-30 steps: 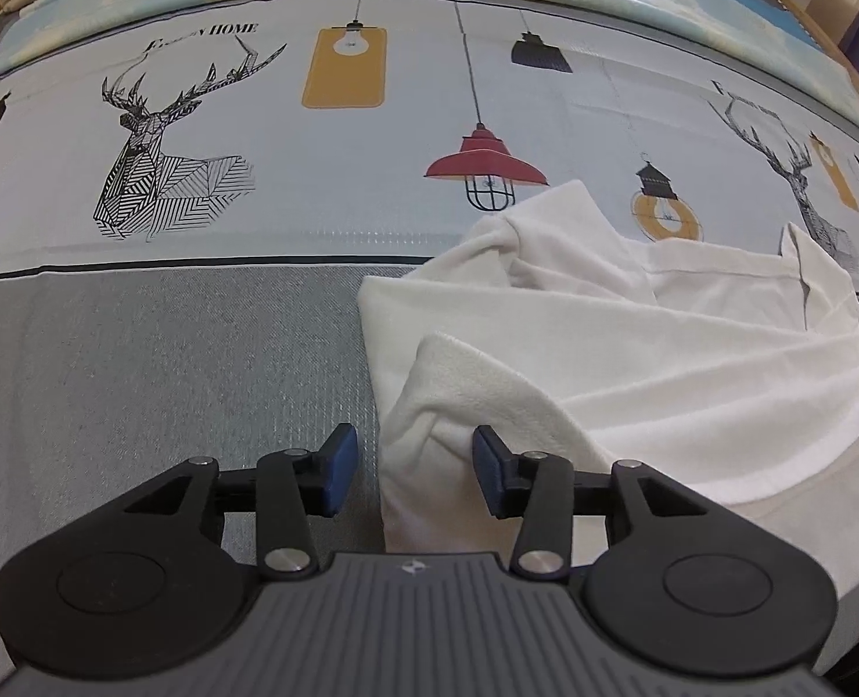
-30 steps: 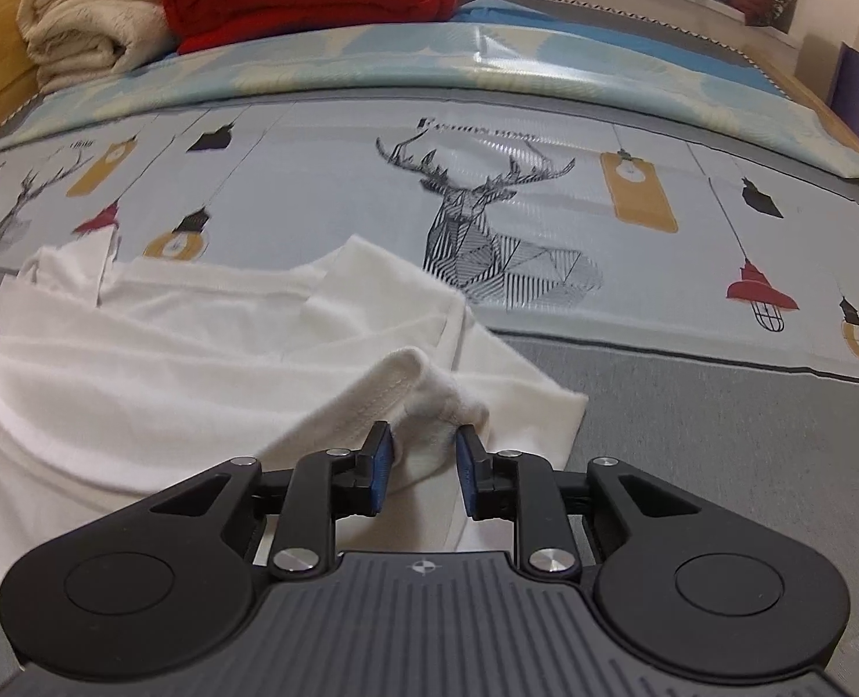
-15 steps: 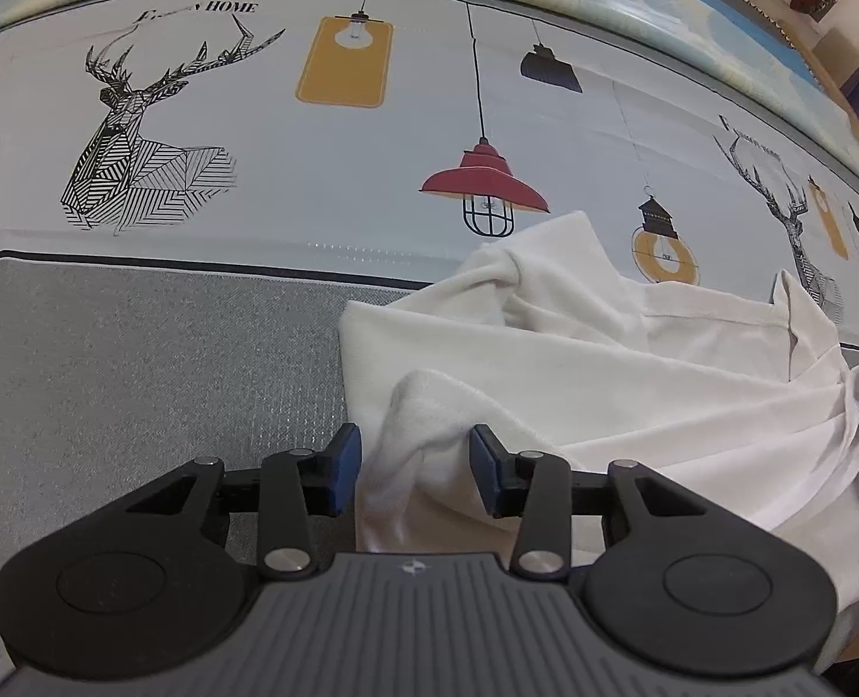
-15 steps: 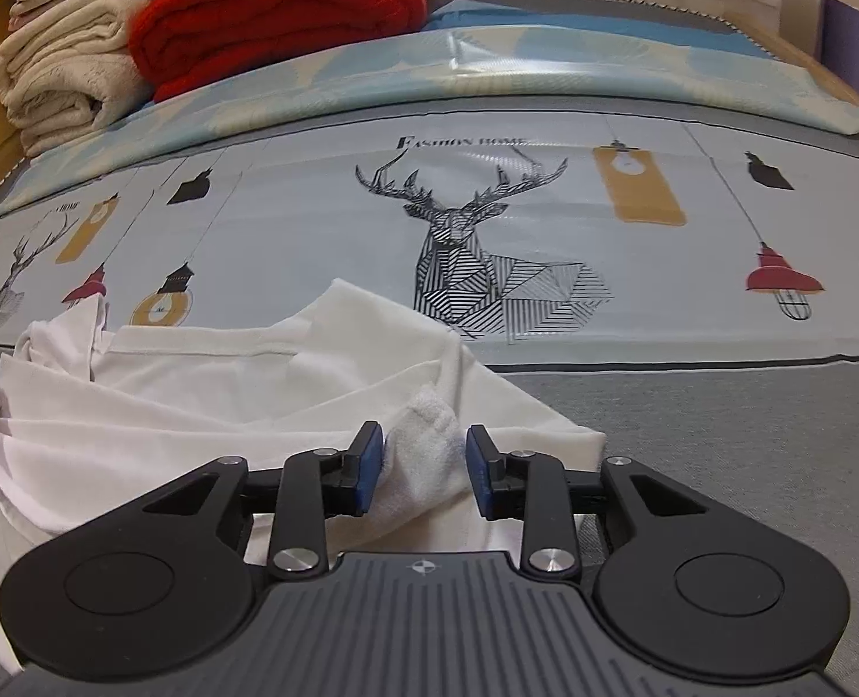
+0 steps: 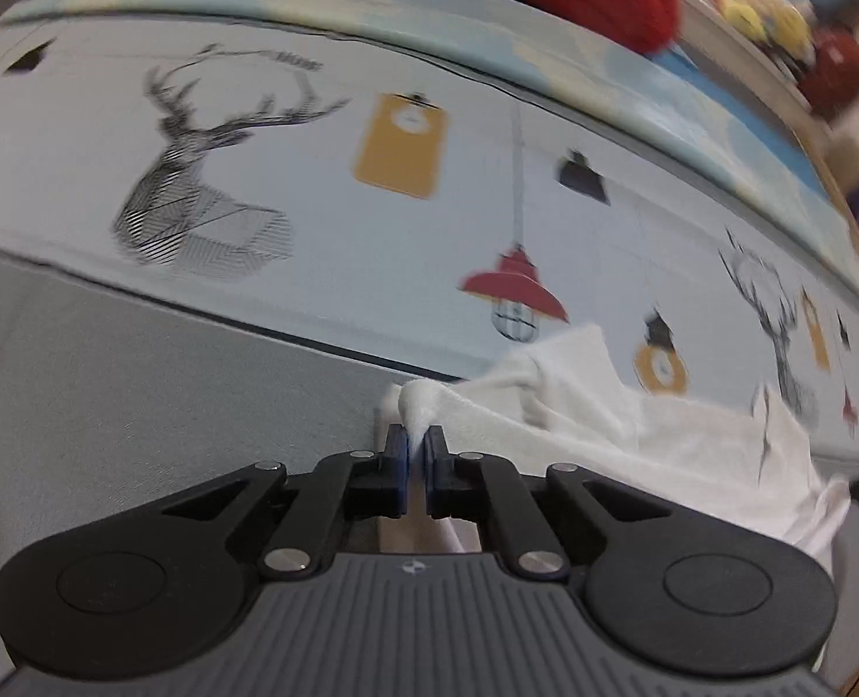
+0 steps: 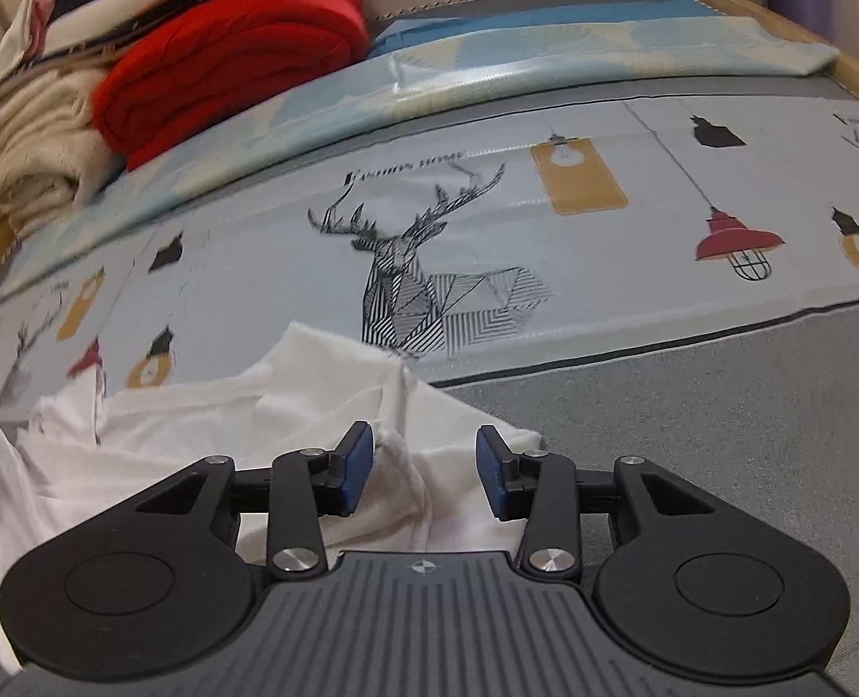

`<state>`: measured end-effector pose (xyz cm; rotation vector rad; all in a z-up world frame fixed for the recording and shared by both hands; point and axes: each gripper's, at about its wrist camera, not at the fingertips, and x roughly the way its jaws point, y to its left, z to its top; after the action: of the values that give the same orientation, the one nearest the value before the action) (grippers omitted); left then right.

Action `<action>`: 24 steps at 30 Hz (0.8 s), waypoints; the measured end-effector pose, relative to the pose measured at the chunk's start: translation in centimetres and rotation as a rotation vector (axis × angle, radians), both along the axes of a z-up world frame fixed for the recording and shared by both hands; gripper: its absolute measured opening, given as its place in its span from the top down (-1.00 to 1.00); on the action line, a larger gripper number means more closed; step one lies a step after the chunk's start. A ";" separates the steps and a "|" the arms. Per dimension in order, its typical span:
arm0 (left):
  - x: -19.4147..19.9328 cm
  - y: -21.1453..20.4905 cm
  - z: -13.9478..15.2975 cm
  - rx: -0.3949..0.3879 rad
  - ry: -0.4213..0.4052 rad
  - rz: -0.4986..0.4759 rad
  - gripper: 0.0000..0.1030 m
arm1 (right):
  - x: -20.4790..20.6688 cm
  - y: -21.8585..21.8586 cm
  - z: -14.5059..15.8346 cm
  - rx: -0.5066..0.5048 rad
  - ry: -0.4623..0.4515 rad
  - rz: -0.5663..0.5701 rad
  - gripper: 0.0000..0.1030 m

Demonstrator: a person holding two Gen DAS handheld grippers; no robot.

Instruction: Fold small clothes

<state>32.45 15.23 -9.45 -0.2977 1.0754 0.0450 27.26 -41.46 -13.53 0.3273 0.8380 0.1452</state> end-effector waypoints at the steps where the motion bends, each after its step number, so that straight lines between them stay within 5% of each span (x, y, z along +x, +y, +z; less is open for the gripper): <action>1: 0.1 0.0 -0.1 0.004 0.008 -0.005 0.89 | 0.0 -0.4 0.1 0.019 -0.008 -0.024 0.20; 10: 0.0 0.5 -0.7 -0.004 0.045 -0.005 0.82 | 0.6 0.8 -0.3 0.069 0.049 0.068 0.20; 15: 0.2 0.1 -1.8 0.003 0.088 -0.035 0.38 | 1.1 2.8 -1.4 -0.011 0.101 0.108 0.19; 18: 0.3 -0.2 -2.4 0.017 0.104 -0.046 0.35 | 1.4 3.4 -1.7 -0.039 0.113 0.102 0.25; 19: 0.4 -0.3 -2.6 0.025 0.106 -0.052 0.37 | 1.5 3.7 -1.7 -0.048 0.113 0.104 0.35; 20: 0.4 -0.5 -2.7 0.032 0.106 -0.066 0.51 | 1.5 3.9 -1.6 -0.055 0.101 0.109 0.74; 21: 0.5 -0.7 -2.6 0.045 0.094 -0.078 0.92 | 1.5 4.0 -1.2 -0.059 0.079 0.111 0.89; 24: 0.4 -0.6 -1.0 0.063 -0.014 -0.051 0.92 | 1.3 3.0 0.3 -0.031 -0.018 0.025 0.91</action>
<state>32.90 14.63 -10.40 -0.2140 1.0647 0.0311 28.55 -38.50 -13.27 0.2859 0.8255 0.1579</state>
